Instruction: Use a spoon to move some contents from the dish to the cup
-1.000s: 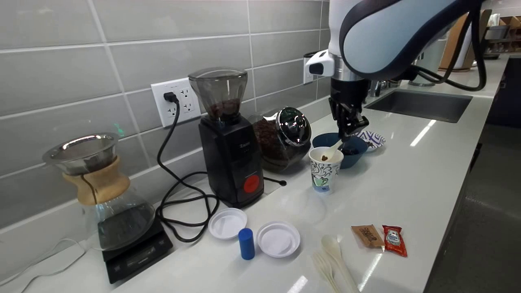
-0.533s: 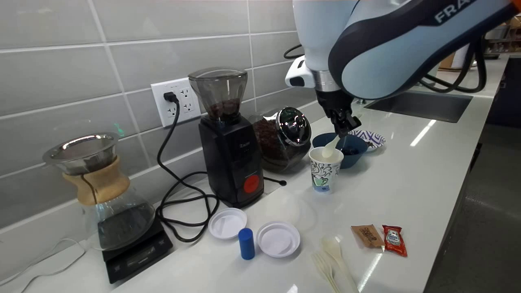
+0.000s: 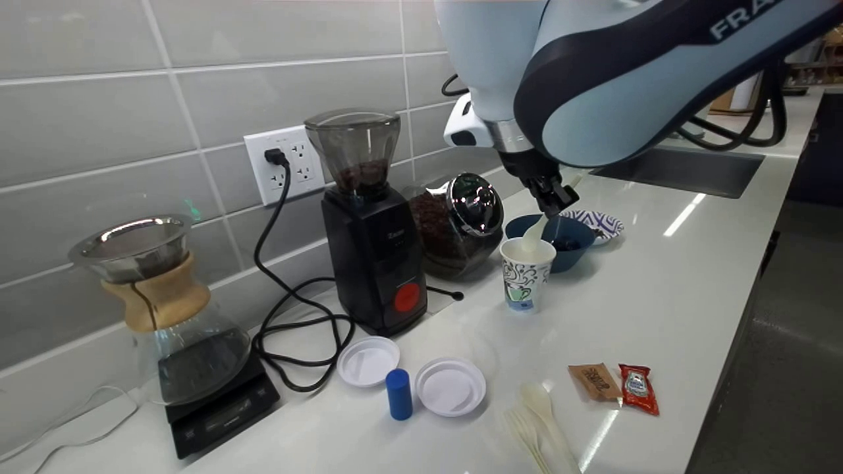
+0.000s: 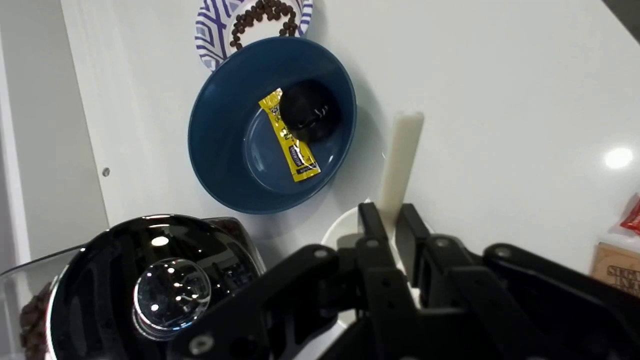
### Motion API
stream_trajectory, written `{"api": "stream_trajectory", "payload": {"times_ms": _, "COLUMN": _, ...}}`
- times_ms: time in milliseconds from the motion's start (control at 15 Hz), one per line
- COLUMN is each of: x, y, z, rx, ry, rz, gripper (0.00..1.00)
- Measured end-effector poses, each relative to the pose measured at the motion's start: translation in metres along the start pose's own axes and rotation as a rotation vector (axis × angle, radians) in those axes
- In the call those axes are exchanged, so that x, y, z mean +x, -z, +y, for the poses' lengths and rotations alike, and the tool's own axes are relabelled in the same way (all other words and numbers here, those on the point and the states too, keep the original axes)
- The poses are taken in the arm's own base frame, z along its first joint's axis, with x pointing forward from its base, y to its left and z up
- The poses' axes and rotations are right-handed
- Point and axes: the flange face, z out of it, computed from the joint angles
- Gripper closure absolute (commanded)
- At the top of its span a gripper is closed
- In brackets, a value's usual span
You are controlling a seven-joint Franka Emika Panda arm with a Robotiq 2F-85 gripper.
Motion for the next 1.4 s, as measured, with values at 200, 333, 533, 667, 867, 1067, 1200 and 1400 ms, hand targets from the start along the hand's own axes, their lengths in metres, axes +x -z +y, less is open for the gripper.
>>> {"api": "stream_trajectory", "payload": {"times_ms": 200, "x": -0.027, "y": 0.017, "z": 0.007, "rx": -0.017, "ry": -0.082, "rz": 0.02, "gripper": 0.97}}
{"api": "stream_trajectory", "payload": {"times_ms": 333, "x": -0.064, "y": 0.025, "z": 0.01, "rx": -0.016, "ry": -0.188, "rz": 0.073, "gripper": 0.97}}
{"api": "stream_trajectory", "payload": {"times_ms": 533, "x": -0.143, "y": 0.017, "z": 0.008, "rx": -0.027, "ry": -0.36, "rz": 0.166, "gripper": 0.97}}
{"api": "stream_trajectory", "payload": {"times_ms": 667, "x": -0.196, "y": -0.004, "z": 0.001, "rx": -0.042, "ry": -0.474, "rz": 0.222, "gripper": 0.97}}
{"api": "stream_trajectory", "payload": {"times_ms": 867, "x": -0.255, "y": -0.048, "z": -0.015, "rx": -0.043, "ry": -0.652, "rz": 0.29, "gripper": 0.97}}
{"api": "stream_trajectory", "payload": {"times_ms": 1067, "x": -0.288, "y": -0.09, "z": -0.033, "rx": -0.027, "ry": -0.832, "rz": 0.356, "gripper": 0.87}}
{"api": "stream_trajectory", "payload": {"times_ms": 1200, "x": -0.297, "y": -0.112, "z": -0.038, "rx": -0.026, "ry": -0.921, "rz": 0.4, "gripper": 0.87}}
{"api": "stream_trajectory", "payload": {"times_ms": 1400, "x": -0.295, "y": -0.121, "z": -0.039, "rx": -0.02, "ry": -0.945, "rz": 0.411, "gripper": 0.87}}
